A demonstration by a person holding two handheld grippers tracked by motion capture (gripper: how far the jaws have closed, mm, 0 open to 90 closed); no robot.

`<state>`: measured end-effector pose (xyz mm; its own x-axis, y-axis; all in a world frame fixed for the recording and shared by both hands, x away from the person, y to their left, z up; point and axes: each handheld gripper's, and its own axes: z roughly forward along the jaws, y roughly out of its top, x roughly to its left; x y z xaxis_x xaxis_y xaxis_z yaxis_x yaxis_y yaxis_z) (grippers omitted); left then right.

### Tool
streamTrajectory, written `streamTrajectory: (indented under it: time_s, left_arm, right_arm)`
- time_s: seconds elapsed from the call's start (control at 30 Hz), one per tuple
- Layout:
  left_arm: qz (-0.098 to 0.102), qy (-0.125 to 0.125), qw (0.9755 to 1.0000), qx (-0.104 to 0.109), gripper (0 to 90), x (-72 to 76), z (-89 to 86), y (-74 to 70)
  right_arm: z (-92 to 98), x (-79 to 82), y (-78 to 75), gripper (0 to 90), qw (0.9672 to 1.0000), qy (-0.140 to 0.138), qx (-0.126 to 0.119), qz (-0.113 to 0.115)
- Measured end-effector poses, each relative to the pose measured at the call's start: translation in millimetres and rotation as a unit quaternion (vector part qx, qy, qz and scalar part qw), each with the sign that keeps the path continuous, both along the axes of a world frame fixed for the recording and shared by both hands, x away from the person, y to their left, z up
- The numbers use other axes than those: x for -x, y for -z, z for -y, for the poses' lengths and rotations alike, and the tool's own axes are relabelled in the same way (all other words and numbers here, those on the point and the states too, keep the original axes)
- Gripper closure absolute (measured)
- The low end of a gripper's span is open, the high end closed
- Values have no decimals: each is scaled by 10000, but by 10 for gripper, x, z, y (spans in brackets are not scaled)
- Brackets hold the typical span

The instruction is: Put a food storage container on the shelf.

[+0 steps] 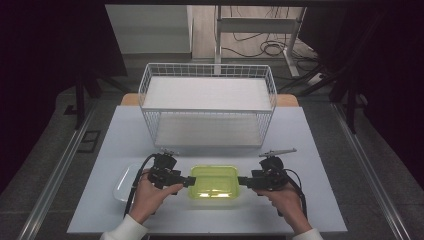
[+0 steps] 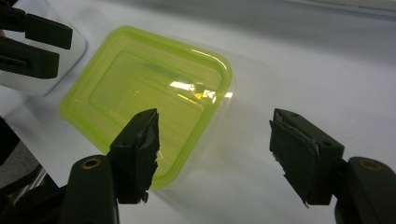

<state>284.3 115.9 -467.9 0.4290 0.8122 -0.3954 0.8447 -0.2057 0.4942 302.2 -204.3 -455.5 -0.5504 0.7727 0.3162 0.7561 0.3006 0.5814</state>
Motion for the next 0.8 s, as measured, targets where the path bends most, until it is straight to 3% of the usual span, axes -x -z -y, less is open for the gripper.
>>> streamTrajectory:
  time_s: [0.17, 0.37, 0.8]
  left_arm:
    - [-118, -3, 9999, -79, 360, -41, 33, 74]
    - [-261, -93, 9996, 7, 402, -75, 50, 155]
    - [-459, -10, 9988, 176, 492, -96, 56, 248]
  right_arm:
    - [55, -10, 65, 350, 9999, 83, -14, -124]
    - [53, -35, 150, 378, 9997, 46, -5, -240]
    - [-30, -97, 279, 405, 9983, -5, -152, -554]
